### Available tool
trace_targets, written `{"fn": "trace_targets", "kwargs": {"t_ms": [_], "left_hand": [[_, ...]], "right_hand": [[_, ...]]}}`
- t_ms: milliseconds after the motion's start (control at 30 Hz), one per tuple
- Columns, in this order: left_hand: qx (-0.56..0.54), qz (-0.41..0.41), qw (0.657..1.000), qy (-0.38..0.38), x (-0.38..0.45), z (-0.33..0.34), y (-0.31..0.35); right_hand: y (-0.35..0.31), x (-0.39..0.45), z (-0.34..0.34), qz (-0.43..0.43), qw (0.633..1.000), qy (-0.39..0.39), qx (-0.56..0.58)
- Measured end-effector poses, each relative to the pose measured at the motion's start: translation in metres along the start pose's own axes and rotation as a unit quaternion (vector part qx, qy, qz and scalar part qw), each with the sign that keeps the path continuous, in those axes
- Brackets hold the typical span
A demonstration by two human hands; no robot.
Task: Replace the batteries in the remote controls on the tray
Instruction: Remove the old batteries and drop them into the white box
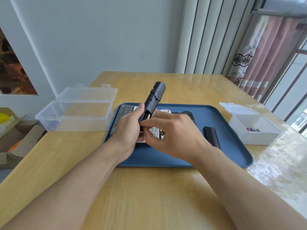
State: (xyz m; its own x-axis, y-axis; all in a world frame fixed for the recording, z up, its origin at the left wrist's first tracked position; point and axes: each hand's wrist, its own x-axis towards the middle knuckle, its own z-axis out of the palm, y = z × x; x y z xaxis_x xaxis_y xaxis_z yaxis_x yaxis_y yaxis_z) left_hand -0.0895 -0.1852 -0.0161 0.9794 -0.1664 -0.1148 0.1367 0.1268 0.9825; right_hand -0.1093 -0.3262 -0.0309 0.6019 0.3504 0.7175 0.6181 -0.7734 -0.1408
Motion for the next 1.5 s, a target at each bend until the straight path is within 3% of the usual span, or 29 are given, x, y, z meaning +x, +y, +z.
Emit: {"fn": "trace_targets", "kwargs": {"t_ms": [100, 200, 433, 533, 567, 633, 733, 800, 967, 1033, 1100, 1167, 1267, 1367, 1500], "left_hand": [[0.015, 0.007, 1.0, 0.009, 0.003, -0.002, 0.0], [0.042, 0.017, 0.999, 0.003, 0.005, -0.003, -0.001], [0.053, 0.029, 0.997, -0.037, 0.008, -0.007, -0.004], [0.025, 0.021, 0.999, -0.039, 0.008, -0.005, -0.005], [0.009, 0.021, 0.999, -0.033, 0.008, -0.004, -0.005], [-0.021, 0.023, 0.999, -0.027, 0.01, -0.004, -0.006], [-0.046, 0.024, 0.998, -0.032, 0.011, -0.007, -0.009], [-0.068, 0.02, 0.996, -0.049, 0.008, -0.002, -0.009], [-0.11, 0.024, 0.991, -0.078, 0.007, 0.005, -0.007], [-0.111, 0.029, 0.99, -0.077, 0.005, 0.005, -0.006], [-0.115, 0.034, 0.99, -0.073, 0.004, 0.004, -0.005], [-0.115, 0.041, 0.99, -0.074, 0.002, 0.006, -0.005], [-0.11, 0.047, 0.99, -0.069, 0.002, 0.006, -0.005], [-0.111, 0.046, 0.991, -0.065, 0.001, 0.007, -0.004], [-0.116, 0.041, 0.991, -0.057, 0.001, 0.007, -0.004]], "right_hand": [[0.007, 0.001, -0.006, -0.016, 0.998, -0.062, -0.004], [0.015, 0.002, -0.007, -0.03, 0.998, -0.061, 0.012], [0.015, 0.002, -0.01, -0.054, 0.995, 0.021, 0.076], [0.006, 0.008, -0.015, 0.04, 0.981, 0.105, 0.158], [0.007, 0.011, -0.017, 0.124, 0.961, 0.136, 0.207], [0.017, 0.018, -0.024, 0.285, 0.884, 0.174, 0.326], [0.04, 0.021, -0.034, 0.421, 0.759, 0.186, 0.46], [0.052, 0.019, -0.044, 0.487, 0.722, 0.139, 0.472], [0.067, 0.03, -0.081, 0.486, 0.793, -0.067, 0.361], [0.078, 0.033, -0.102, 0.486, 0.82, -0.161, 0.257], [0.095, 0.031, -0.122, 0.489, 0.822, -0.26, 0.129], [0.112, 0.025, -0.14, 0.501, 0.802, -0.323, 0.041], [0.131, 0.015, -0.157, 0.51, 0.781, -0.354, -0.069], [0.143, 0.004, -0.164, 0.527, 0.773, -0.322, -0.146], [0.145, -0.015, -0.157, 0.554, 0.745, -0.343, -0.143]]}}
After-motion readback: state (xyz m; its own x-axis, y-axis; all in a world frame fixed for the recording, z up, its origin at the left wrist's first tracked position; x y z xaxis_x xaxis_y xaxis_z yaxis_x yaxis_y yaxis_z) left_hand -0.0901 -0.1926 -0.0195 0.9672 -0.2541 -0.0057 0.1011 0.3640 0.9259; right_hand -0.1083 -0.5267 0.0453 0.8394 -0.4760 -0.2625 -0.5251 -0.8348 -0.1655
